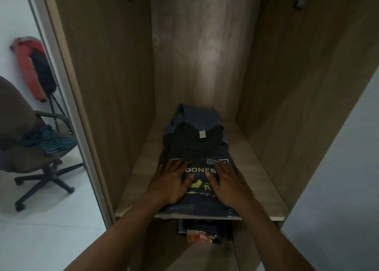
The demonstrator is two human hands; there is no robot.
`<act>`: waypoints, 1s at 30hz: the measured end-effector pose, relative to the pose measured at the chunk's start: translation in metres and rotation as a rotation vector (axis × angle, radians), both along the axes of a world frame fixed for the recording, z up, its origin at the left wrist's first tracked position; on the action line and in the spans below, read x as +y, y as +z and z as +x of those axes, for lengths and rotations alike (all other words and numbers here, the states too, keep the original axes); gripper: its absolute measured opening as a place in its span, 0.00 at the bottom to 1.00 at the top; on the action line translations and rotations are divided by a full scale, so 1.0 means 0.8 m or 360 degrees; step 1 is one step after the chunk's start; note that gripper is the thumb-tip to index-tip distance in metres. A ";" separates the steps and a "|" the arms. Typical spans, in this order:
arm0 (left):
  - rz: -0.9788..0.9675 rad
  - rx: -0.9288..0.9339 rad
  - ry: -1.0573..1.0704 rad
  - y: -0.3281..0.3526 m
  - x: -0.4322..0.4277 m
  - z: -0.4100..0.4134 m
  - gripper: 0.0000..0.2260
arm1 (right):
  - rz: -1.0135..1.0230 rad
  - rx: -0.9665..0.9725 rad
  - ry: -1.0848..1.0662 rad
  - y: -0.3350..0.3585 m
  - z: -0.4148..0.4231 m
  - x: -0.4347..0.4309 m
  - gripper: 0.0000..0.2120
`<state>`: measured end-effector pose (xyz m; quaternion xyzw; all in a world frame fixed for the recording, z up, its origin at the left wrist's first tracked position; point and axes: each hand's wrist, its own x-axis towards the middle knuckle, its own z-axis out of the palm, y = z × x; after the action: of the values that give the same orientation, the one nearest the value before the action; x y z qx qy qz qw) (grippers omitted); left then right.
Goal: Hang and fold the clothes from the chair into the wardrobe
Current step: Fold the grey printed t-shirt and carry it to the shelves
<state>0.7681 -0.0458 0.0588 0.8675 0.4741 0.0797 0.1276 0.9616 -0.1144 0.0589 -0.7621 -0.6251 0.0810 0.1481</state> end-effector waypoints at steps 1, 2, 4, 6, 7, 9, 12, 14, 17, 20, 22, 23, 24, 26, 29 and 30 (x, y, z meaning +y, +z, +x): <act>0.0021 0.0006 -0.0002 0.002 -0.005 -0.003 0.29 | 0.0062 -0.0061 -0.0010 0.002 -0.003 -0.005 0.31; 0.0050 0.0030 0.0009 0.003 -0.012 -0.006 0.29 | 0.0128 -0.0116 -0.0023 0.002 -0.007 -0.012 0.29; 0.0072 0.0083 0.0065 -0.001 -0.028 -0.009 0.31 | 0.0208 -0.0098 -0.0025 -0.002 -0.015 -0.025 0.27; 0.0074 0.0100 0.0114 -0.009 -0.040 -0.010 0.35 | 0.0190 -0.0035 -0.0006 -0.009 -0.019 -0.030 0.28; 0.0089 0.0096 0.0126 -0.013 -0.043 -0.010 0.36 | 0.0179 -0.0024 0.0001 -0.013 -0.019 -0.031 0.28; 0.0116 0.0046 0.0146 -0.017 -0.045 -0.010 0.38 | 0.0162 -0.0002 0.0010 -0.015 -0.016 -0.031 0.29; 0.0145 0.0026 0.0168 -0.017 -0.047 -0.009 0.41 | 0.0153 -0.0020 0.0017 -0.017 -0.011 -0.033 0.30; 0.0165 0.0000 0.0178 -0.018 -0.049 -0.009 0.38 | 0.0148 -0.0029 0.0028 -0.019 -0.009 -0.032 0.30; 0.0343 -0.0093 0.0214 -0.016 -0.051 -0.009 0.35 | 0.0143 -0.0033 0.0025 -0.019 -0.009 -0.030 0.30; 0.0403 -0.0207 0.0248 -0.011 -0.062 -0.017 0.29 | 0.0158 0.0071 -0.0008 -0.010 -0.012 -0.035 0.29; 0.0400 -0.0308 0.0252 -0.005 -0.080 -0.031 0.25 | 0.0250 0.0138 -0.0002 0.004 -0.020 -0.042 0.28; 0.0406 -0.0380 0.0254 -0.002 -0.093 -0.042 0.23 | 0.0314 0.0153 0.0017 0.013 -0.029 -0.048 0.27; 0.0424 -0.0435 0.0261 0.002 -0.109 -0.055 0.21 | 0.0375 0.0175 0.0038 0.023 -0.043 -0.055 0.26; 0.0481 -0.0462 0.0337 0.009 -0.146 -0.091 0.20 | 0.0433 0.0268 0.0125 0.037 -0.085 -0.072 0.24; 0.0503 -0.0375 0.0591 0.005 -0.206 -0.177 0.20 | 0.0342 0.0497 0.0399 0.041 -0.175 -0.114 0.21; 0.0466 -0.0334 0.0705 0.000 -0.229 -0.212 0.21 | 0.0299 0.0545 0.0505 0.039 -0.207 -0.130 0.19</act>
<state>0.5985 -0.2287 0.0591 0.7391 0.6197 0.2625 0.0288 0.7957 -0.2182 0.0897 -0.6124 -0.7075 0.1728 0.3076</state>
